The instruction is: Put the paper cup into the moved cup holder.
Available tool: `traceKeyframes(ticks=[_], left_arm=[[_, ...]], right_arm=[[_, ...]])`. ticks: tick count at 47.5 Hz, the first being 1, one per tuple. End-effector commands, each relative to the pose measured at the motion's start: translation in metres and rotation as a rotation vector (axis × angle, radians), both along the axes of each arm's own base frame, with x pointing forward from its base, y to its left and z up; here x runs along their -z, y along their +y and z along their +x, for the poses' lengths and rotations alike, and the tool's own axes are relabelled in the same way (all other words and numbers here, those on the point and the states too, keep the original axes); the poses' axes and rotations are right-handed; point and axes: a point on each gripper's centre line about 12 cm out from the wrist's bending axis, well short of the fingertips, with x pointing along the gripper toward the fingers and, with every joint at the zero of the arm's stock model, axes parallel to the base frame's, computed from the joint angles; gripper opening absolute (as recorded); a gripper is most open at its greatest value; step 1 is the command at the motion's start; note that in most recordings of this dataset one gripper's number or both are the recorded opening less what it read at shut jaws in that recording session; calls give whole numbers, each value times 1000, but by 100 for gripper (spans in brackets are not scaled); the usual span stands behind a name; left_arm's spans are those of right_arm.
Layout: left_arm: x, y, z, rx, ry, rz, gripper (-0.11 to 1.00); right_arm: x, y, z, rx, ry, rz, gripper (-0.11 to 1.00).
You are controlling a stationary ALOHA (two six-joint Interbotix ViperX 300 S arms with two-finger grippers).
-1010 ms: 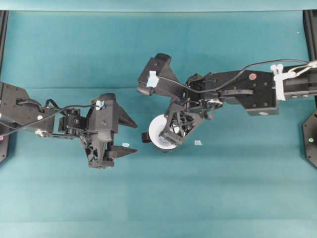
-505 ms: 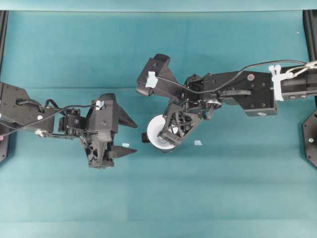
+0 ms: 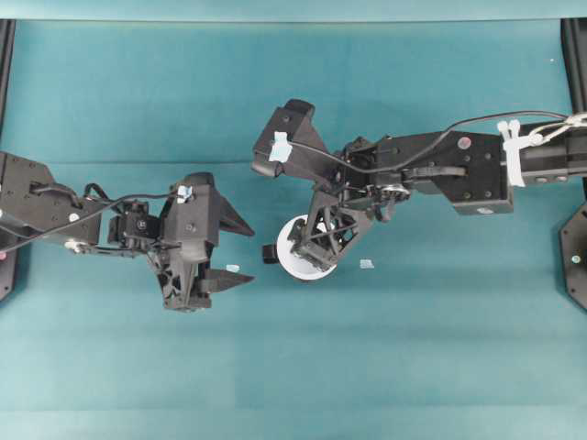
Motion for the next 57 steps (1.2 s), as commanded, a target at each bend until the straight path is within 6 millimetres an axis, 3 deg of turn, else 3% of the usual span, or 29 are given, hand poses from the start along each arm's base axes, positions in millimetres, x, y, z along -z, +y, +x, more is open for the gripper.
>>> traceKeyframes(ticks=[1, 24, 57], left_arm=[[-10, -1, 4, 4, -34, 0, 82], [-10, -1, 5, 5, -35, 1, 82], [-11, -1, 4, 2, -38, -1, 82]], right_arm=[[-7, 1, 2, -12, -24, -7, 93], [-11, 6, 1, -26, -38, -8, 92], [-39, 17, -33, -77, -207, -33, 92]])
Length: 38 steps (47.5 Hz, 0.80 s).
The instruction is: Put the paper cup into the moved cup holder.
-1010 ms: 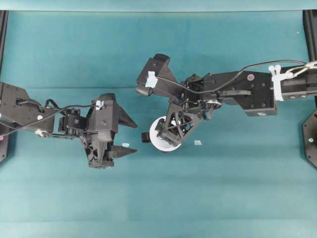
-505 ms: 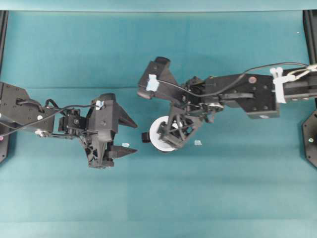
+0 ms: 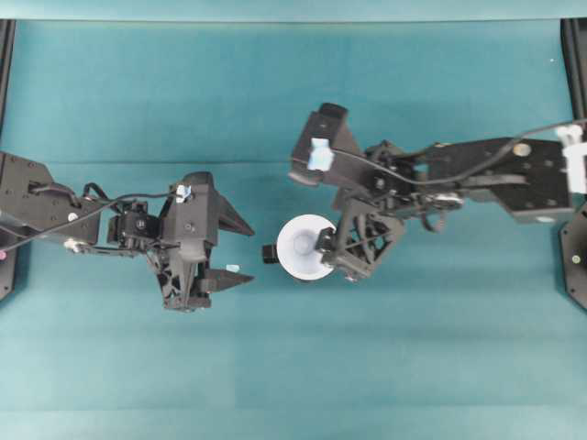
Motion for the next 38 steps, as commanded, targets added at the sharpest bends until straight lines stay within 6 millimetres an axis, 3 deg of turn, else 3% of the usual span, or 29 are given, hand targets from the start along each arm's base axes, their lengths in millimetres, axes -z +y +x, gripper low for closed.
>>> traceKeyframes(ticks=[1, 16, 38], left_arm=[[-10, -2, 4, 5, -32, -1, 82], [-9, -2, 3, 7, -31, 2, 82], [-12, -2, 1, 6, -38, 0, 82]], right_arm=[[-15, 2, -2, -15, -58, -11, 92], [-28, 1, -12, -23, -119, -27, 92], [-62, 2, -41, -133, -211, -121, 92]])
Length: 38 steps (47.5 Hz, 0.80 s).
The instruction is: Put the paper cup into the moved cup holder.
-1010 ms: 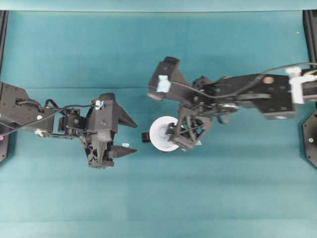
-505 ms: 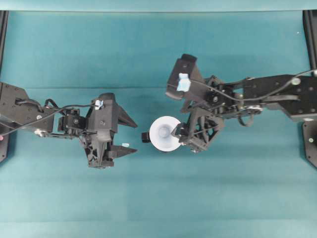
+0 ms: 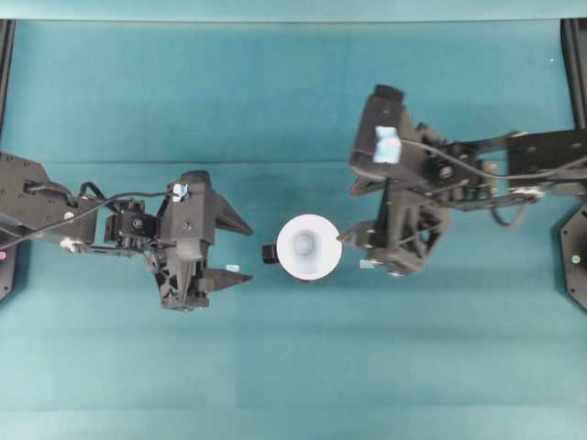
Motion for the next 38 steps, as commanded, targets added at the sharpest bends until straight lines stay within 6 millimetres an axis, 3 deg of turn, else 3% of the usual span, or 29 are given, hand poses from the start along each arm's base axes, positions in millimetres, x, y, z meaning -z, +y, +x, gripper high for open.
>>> traceKeyframes(ticks=[1, 38], left_arm=[[-8, -2, 3, 5, -29, -1, 82], [-10, -2, 3, 5, -35, -1, 82]], right_arm=[[-14, 2, -3, -31, -46, -25, 92], [-16, 4, -1, -46, -69, -34, 92]])
